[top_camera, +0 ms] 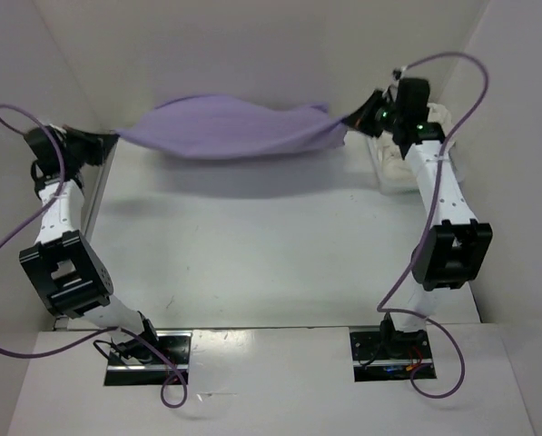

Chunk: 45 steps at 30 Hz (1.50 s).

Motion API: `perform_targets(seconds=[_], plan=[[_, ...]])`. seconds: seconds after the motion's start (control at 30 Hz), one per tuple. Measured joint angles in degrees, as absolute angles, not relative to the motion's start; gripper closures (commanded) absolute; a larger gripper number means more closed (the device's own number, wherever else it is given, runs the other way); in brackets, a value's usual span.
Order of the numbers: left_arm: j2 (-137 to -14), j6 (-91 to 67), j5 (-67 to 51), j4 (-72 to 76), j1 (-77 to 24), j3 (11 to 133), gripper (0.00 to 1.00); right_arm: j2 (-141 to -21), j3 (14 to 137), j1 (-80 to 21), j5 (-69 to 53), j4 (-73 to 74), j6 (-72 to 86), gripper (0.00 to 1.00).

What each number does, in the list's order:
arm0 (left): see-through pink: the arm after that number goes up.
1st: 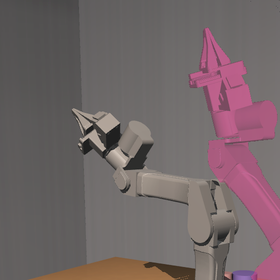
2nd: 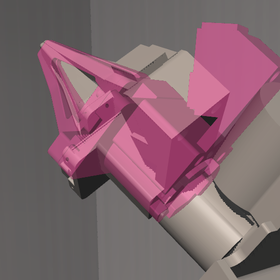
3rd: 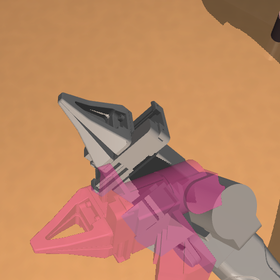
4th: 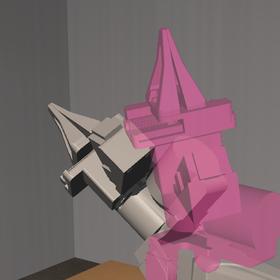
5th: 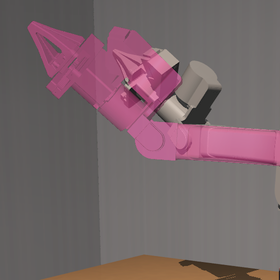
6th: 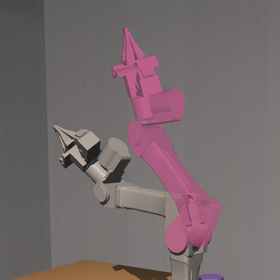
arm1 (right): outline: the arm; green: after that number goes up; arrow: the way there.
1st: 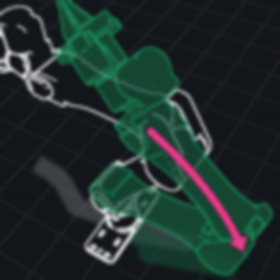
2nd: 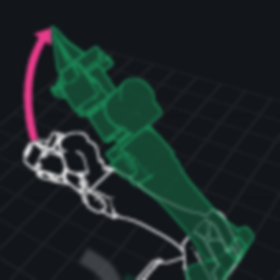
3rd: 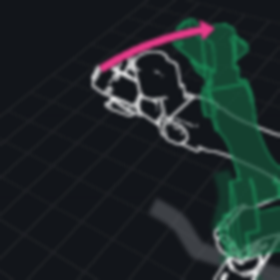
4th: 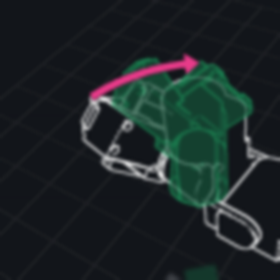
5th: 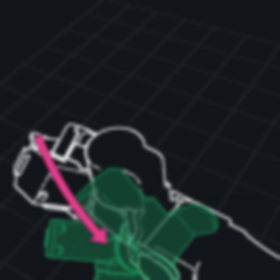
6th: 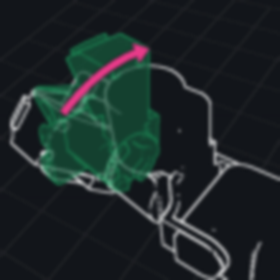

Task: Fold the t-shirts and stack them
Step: Fold the flattened tshirt in 1/3 of the way

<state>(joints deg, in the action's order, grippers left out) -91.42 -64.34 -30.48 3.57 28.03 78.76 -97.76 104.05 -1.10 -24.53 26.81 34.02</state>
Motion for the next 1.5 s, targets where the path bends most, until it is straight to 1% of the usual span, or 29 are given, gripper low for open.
perform_targets(seconds=[0.1, 0.2, 0.3, 0.43, 0.77, 0.83, 0.87, 0.9, 0.93, 1.0, 1.07, 1.13, 1.2, 1.3, 1.37, 1.4, 1.43, 1.47, 1.5], plan=[[-91.7, -62.7, -30.2, 4.6, 27.7, 67.0, 1.00, -100.5, 89.0, -1.1, -22.8, 25.9, 31.9, 1.00], [-91.7, -59.8, -29.8, 5.1, 27.3, 58.0, 1.00, -103.0, 77.1, -1.1, -21.2, 26.5, 30.6, 1.00], [-91.6, -56.9, -29.2, 5.6, 27.2, 51.7, 1.00, -103.3, 69.9, -1.1, -19.6, 27.5, 29.6, 1.00], [-91.0, -52.8, -27.1, 4.2, 27.2, 46.5, 1.00, -102.5, 65.8, -1.1, -17.0, 27.6, 28.1, 1.00], [-81.7, -46.4, -17.9, -2.5, 27.5, 42.3, 0.86, -97.7, 58.2, -1.1, -10.2, 29.5, 26.7, 1.00], [-80.9, -45.8, -14.9, -5.5, 27.9, 41.6, 0.81, -96.8, 57.5, -1.1, -8.9, 31.1, 26.5, 1.00], [-80.9, -45.3, -13.7, -6.9, 28.0, 41.4, 0.70, -96.4, 57.5, -1.1, -8.2, 31.9, 26.3, 1.00], [-80.9, -44.8, -12.4, -8.4, 28.1, 41.2, 0.68, -95.8, 57.5, -1.1, -7.6, 32.6, 26.1, 1.00], [-80.8, -44.7, -11.3, -10.1, 28.1, 41.1, 0.68, -95.2, 57.5, -1.1, -7.2, 33.2, 25.8, 1.00], [-80.2, -44.7, -9.2, -13.0, 28.1, 40.8, 0.60, -94.0, 57.5, -1.1, -6.3, 34.5, 25.6, 0.96], [-78.5, -44.3, -7.6, -15.4, 28.1, 40.1, 0.60, -93.0, 57.8, -1.1, -5.7, 36.1, 25.6, 0.95], [-76.7, -43.9, -6.0, -17.6, 28.1, 39.7, 0.64, -92.4, 58.4, -1.1, -5.3, 37.9, 25.5, 0.93], [-75.4, -43.7, -5.0, -19.0, 28.1, 39.7, 0.65, -91.9, 59.1, -1.3, -4.9, 39.3, 25.4, 0.82], [-73.9, -43.6, -5.1, -20.2, 28.1, 39.8, 0.64, -90.3, 59.9, -1.4, -3.9, 41.0, 25.3, 0.48], [-73.7, -43.6, -6.5, -20.4, 27.6, 40.8, 0.64, -89.3, 60.6, -1.3, -3.4, 42.1, 25.1, 0.45], [-74.3, -43.4, -6.3, -21.3, 26.4, 42.4, 0.61, -88.9, 61.2, -1.3, -3.4, 42.7, 24.9, 0.45], [-75.1, -43.1, -6.0, -21.6, 24.6, 44.4, 0.61, -88.6, 62.0, -1.3, -3.4, 43.1, 24.9, 0.45], [-75.9, -42.3, -5.5, -21.5, 22.2, 46.8, 0.60, -88.1, 62.7, -1.2, -3.4, 43.4, 24.9, 0.50], [-76.7, -41.8, -4.6, -21.3, 19.5, 49.3, 0.60, -87.7, 63.3, -1.2, -3.4, 43.6, 24.8, 0.62]])
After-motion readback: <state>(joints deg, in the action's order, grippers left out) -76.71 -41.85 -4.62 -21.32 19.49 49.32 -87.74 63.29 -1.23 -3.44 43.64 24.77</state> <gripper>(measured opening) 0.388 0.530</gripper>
